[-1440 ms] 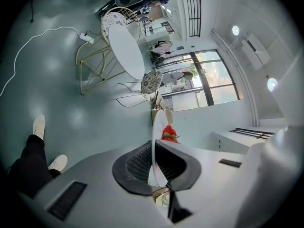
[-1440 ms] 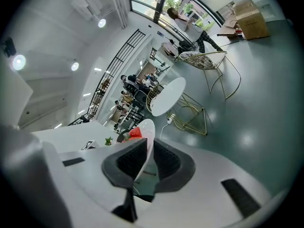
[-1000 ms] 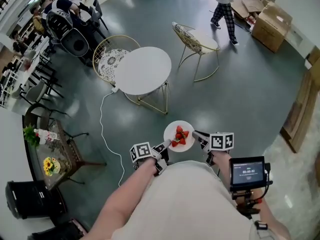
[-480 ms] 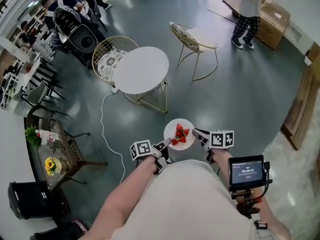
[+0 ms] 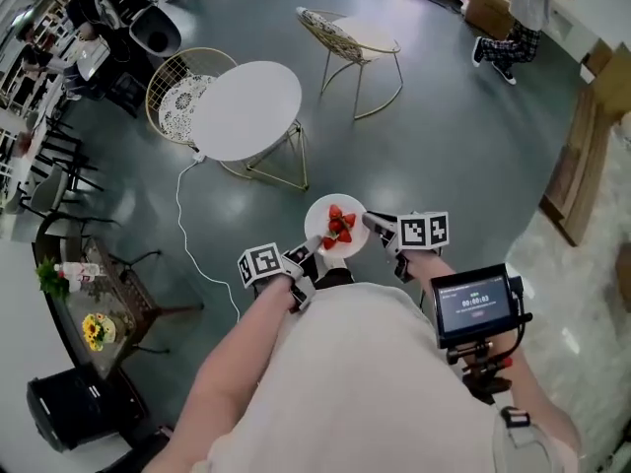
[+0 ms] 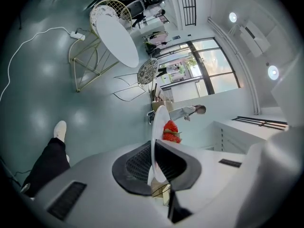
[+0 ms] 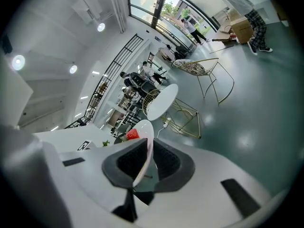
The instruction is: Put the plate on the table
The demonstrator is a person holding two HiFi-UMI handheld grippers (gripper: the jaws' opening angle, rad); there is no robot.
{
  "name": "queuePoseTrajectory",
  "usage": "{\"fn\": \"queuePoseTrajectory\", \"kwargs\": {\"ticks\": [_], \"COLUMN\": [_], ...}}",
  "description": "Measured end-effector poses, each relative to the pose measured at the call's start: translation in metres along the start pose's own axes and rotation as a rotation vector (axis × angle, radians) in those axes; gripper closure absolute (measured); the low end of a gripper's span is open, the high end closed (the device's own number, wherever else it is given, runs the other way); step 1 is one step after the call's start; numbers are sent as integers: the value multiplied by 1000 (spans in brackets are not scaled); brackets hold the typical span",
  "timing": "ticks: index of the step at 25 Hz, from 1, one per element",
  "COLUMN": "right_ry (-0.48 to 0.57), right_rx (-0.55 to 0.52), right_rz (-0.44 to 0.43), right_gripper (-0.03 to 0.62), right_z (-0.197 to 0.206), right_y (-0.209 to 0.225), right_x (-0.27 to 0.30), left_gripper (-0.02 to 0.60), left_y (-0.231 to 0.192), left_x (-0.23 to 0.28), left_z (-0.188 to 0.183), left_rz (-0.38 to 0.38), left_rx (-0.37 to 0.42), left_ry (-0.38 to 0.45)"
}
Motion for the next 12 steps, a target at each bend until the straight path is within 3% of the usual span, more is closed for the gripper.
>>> {"fn": "queuePoseTrajectory", "kwargs": {"ticks": [3, 8, 12], "right_ry": [-21, -21, -24], "right_rx": [11, 5, 5], "right_rz": [32, 43, 44], "right_gripper": [551, 551, 551], "right_z": [-9, 4, -1], "right_y": [-7, -1, -7], "right_x": [37, 22, 28], "left_gripper": [565, 566, 565], "left_y": [-5, -12, -8], "left_x": [7, 5, 4], "left_z": [-40, -21, -31], "left_rz": [2, 25, 30], "left_rx": [-1, -3, -5], "left_ry": [-13, -22, -22]}}
Point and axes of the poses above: the fingertips, and each gripper's own axes: x forward along the fingers, y to its right, z out of its underside, the point moved 6 cm from there along -x, backward along the fingers, and after that the axes turned 15 degrees about y, right-handed, at the moved point
